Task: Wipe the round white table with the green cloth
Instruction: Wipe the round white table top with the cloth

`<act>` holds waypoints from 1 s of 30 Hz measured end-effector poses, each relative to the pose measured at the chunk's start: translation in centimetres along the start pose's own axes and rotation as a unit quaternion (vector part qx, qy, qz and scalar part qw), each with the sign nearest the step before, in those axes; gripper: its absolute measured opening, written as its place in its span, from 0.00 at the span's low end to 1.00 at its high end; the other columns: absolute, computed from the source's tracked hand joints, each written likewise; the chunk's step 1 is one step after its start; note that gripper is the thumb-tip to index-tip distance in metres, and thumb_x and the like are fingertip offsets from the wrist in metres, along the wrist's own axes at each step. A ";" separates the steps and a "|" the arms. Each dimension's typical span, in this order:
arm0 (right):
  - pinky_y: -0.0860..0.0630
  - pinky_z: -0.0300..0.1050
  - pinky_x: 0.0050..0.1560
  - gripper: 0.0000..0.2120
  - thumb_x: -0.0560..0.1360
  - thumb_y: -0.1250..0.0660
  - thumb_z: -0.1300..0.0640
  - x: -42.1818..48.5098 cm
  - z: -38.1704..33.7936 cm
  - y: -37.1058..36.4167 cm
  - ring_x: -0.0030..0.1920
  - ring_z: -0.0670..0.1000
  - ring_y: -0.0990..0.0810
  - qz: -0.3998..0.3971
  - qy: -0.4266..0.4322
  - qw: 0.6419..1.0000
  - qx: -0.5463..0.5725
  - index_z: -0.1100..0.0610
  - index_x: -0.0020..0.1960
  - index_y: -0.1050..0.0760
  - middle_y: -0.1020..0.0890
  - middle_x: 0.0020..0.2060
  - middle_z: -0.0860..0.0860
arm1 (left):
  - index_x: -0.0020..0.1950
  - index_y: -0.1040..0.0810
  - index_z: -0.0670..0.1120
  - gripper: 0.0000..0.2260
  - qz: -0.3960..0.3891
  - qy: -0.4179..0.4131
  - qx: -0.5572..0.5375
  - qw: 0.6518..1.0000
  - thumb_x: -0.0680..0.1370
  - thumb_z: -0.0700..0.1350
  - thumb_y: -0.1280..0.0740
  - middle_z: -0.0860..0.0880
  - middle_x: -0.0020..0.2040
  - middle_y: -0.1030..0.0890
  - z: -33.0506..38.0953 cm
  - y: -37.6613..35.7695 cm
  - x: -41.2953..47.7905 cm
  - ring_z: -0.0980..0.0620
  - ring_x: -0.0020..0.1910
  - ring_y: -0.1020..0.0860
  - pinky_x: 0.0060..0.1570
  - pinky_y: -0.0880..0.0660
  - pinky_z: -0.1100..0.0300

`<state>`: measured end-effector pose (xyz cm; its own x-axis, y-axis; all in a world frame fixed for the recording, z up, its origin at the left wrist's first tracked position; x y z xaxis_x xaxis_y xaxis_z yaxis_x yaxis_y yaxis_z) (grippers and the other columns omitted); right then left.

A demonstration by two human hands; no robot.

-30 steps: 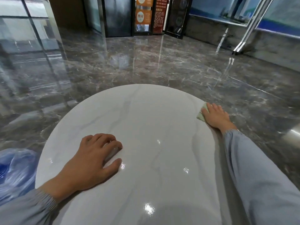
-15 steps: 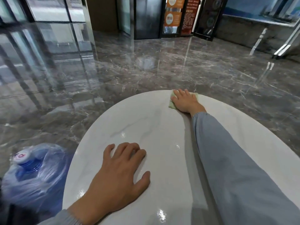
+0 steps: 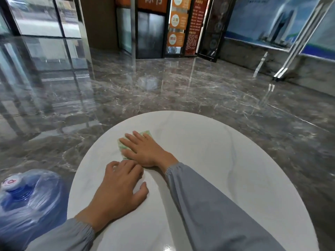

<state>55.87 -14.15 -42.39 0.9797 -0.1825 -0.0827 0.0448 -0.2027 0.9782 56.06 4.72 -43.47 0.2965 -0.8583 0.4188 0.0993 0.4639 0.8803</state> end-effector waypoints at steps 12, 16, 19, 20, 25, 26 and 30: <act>0.60 0.55 0.81 0.29 0.86 0.56 0.37 -16.8 2.7 -2.0 0.83 0.48 0.59 0.038 -0.165 0.985 0.023 0.41 0.85 0.53 0.53 0.85 0.44 | 0.45 0.22 0.52 0.12 0.017 -0.008 -0.031 0.999 0.74 0.58 0.40 0.56 0.44 0.24 -0.1 0.1 -0.7 0.49 0.45 0.22 0.51 0.31 0.49; 0.61 0.54 0.81 0.29 0.86 0.56 0.36 -21.7 2.7 -2.1 0.83 0.47 0.61 0.043 -0.219 0.974 0.031 0.41 0.85 0.54 0.54 0.84 0.43 | 0.45 0.23 0.54 0.12 0.007 -0.005 -0.036 0.999 0.75 0.59 0.41 0.58 0.44 0.25 -0.5 0.0 -0.6 0.50 0.46 0.22 0.51 0.31 0.49; 0.63 0.54 0.81 0.29 0.86 0.56 0.37 -24.6 1.3 -2.5 0.83 0.48 0.62 0.044 -0.243 0.969 0.027 0.42 0.85 0.54 0.55 0.84 0.43 | 0.45 0.23 0.54 0.13 0.000 -0.008 -0.029 1.000 0.75 0.59 0.42 0.57 0.44 0.25 -0.4 -0.1 -0.5 0.50 0.46 0.22 0.50 0.32 0.50; 0.63 0.53 0.81 0.29 0.86 0.56 0.37 -25.5 0.6 -2.7 0.83 0.48 0.62 0.044 -0.245 0.968 0.025 0.42 0.85 0.55 0.55 0.84 0.43 | 0.45 0.23 0.54 0.13 -0.003 -0.010 -0.028 1.000 0.75 0.60 0.42 0.57 0.44 0.25 -0.4 0.0 -0.5 0.50 0.46 0.22 0.50 0.32 0.50; 0.65 0.54 0.81 0.30 0.84 0.59 0.35 -29.3 -3.7 -3.9 0.82 0.45 0.65 0.045 -0.239 0.970 0.020 0.41 0.85 0.56 0.57 0.84 0.41 | 0.44 0.24 0.54 0.14 -0.013 -0.011 -0.031 0.999 0.74 0.61 0.43 0.57 0.43 0.25 -0.3 0.0 -0.5 0.50 0.46 0.22 0.48 0.33 0.50; 0.66 0.54 0.81 0.30 0.84 0.59 0.35 -29.9 -4.8 -4.2 0.82 0.45 0.67 0.037 -0.238 0.970 0.024 0.41 0.85 0.57 0.58 0.84 0.41 | 0.45 0.23 0.54 0.14 -0.015 -0.013 -0.029 0.999 0.74 0.61 0.43 0.57 0.43 0.25 -0.4 -0.1 -0.5 0.50 0.46 0.22 0.48 0.33 0.50; 0.70 0.51 0.80 0.30 0.84 0.57 0.35 -31.9 -9.1 -4.4 0.81 0.44 0.68 0.044 -0.230 0.971 0.038 0.39 0.84 0.56 0.58 0.83 0.40 | 0.44 0.22 0.55 0.15 -0.024 -0.003 -0.044 0.999 0.73 0.62 0.43 0.58 0.44 0.24 -0.4 -0.1 -0.2 0.49 0.47 0.21 0.47 0.31 0.49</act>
<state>26.20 1.35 -42.32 0.7871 -0.6097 -0.0936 -0.0662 -0.2344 0.9699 56.38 4.94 -43.75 0.2839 -0.8815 0.3772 0.1965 0.4385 0.8770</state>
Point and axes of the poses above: each hand's wrist, its own x-axis towards the middle knuckle, its own y-axis out of the back of the hand, z = x × y, the point moved 1 cm from there along x, towards the middle knuckle
